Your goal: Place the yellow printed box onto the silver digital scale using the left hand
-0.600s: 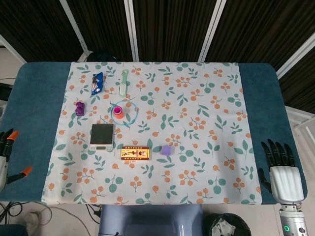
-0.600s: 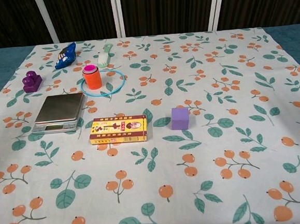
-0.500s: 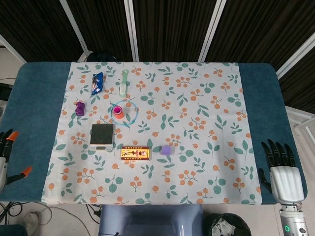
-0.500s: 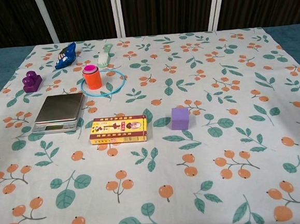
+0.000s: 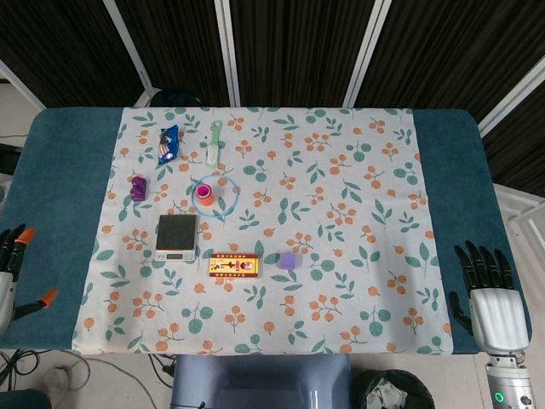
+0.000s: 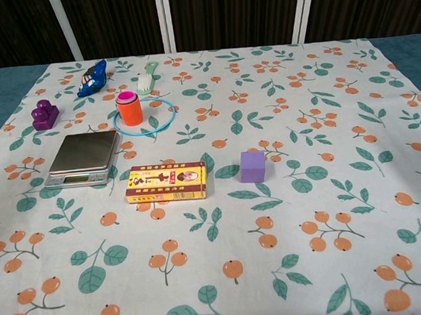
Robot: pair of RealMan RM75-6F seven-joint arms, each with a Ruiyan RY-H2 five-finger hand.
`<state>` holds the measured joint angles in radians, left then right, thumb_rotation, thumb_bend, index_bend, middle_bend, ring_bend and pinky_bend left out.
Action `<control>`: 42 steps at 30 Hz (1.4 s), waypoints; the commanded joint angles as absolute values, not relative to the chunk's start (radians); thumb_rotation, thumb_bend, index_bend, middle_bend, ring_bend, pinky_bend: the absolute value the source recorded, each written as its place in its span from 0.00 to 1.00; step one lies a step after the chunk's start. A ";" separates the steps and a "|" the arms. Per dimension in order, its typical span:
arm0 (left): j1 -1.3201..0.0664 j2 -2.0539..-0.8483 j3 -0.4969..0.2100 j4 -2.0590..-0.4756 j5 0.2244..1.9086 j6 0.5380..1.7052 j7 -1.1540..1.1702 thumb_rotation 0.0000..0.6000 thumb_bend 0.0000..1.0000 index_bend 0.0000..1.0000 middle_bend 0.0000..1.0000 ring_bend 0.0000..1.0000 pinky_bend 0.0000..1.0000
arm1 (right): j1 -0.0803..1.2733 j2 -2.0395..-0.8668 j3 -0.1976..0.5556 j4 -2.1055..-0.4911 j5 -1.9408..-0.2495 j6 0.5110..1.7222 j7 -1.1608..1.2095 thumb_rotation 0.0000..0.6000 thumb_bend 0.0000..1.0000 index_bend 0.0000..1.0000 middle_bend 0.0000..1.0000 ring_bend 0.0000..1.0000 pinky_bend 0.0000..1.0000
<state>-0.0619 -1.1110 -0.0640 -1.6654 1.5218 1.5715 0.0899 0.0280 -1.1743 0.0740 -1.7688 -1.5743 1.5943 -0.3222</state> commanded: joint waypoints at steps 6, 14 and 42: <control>-0.071 -1.114 -0.062 -1.650 1.542 1.567 0.086 1.00 0.15 0.00 0.10 0.11 0.21 | 0.028 -1.173 0.074 -1.769 -1.574 1.594 -0.321 1.00 0.51 0.03 0.07 0.06 0.01; -0.123 -1.173 -0.071 -1.529 1.660 1.596 0.056 1.00 0.39 0.07 0.69 0.60 0.60 | 0.029 -1.172 0.075 -1.768 -1.565 1.586 -0.321 1.00 0.51 0.03 0.07 0.06 0.01; -0.417 -1.120 -0.017 -1.673 1.378 0.885 0.315 1.00 0.57 0.08 0.81 0.69 0.64 | 0.031 -1.177 0.074 -1.771 -1.562 1.581 -0.336 1.00 0.51 0.03 0.07 0.06 0.01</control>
<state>-0.4073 -1.0966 -0.0242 -1.6837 1.4003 0.9009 0.2961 0.0310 -1.1776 0.0736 -1.7714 -1.5623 1.5807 -0.3367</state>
